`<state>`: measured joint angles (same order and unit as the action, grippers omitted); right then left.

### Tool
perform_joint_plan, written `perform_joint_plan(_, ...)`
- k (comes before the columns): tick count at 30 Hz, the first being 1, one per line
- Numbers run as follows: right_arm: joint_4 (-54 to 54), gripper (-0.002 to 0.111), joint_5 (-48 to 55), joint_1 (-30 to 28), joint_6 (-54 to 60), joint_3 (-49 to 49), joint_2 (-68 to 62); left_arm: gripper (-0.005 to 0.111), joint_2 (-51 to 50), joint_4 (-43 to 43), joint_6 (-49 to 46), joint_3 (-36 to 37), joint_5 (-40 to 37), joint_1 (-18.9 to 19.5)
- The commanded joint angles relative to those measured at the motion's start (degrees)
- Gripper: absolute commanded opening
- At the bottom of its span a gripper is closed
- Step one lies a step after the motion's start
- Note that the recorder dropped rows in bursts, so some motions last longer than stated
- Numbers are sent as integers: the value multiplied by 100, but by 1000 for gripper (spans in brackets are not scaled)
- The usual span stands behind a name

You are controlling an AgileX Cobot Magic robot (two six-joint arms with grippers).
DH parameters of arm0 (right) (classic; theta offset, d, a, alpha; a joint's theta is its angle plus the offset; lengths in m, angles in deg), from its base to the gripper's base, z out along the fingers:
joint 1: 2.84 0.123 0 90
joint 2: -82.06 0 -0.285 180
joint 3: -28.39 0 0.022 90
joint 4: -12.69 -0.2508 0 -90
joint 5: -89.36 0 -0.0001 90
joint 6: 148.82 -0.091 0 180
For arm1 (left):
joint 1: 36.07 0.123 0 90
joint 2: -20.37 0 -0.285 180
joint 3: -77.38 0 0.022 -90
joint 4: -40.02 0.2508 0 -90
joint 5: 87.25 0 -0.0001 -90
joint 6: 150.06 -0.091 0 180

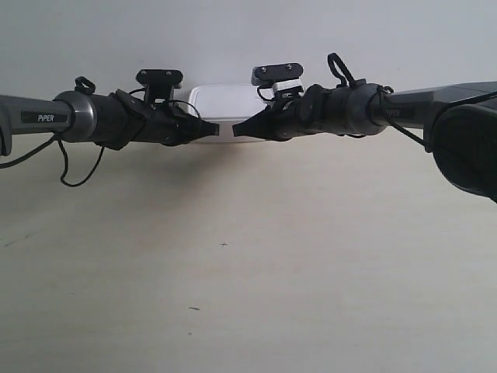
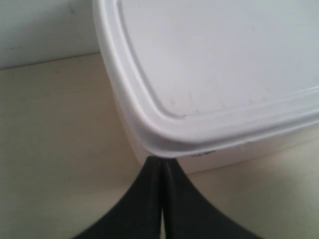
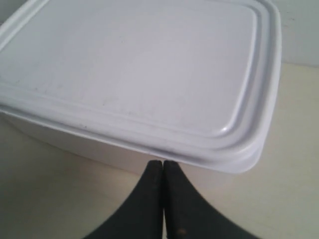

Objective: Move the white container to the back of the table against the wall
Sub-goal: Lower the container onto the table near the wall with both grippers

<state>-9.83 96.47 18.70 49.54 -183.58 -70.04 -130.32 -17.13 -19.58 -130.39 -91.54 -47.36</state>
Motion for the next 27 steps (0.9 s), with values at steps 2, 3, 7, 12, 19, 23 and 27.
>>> perform_joint_plan(2,61,0,-104,-29,57,-48,22,0,34,-38,-27,-44,3,-27)
perform_joint_plan(3,61,0,-104,-29,57,-48,22,0,34,-38,-27,-44,3,-27)
perform_joint_plan(7,61,0,-104,-29,57,-48,22,0,34,-27,-27,-44,2,-27)
perform_joint_plan(12,61,0,-115,-29,111,-48,22,0,34,-27,-27,-44,2,-27)
perform_joint_plan(19,61,0,-85,-29,111,-48,59,0,34,-18,-27,-44,-17,-27)
perform_joint_plan(23,61,0,244,-29,111,-48,95,0,34,-18,-27,-44,-93,-27)
perform_joint_plan(27,61,0,648,-29,283,-48,130,0,34,-18,-104,-44,-221,-27)
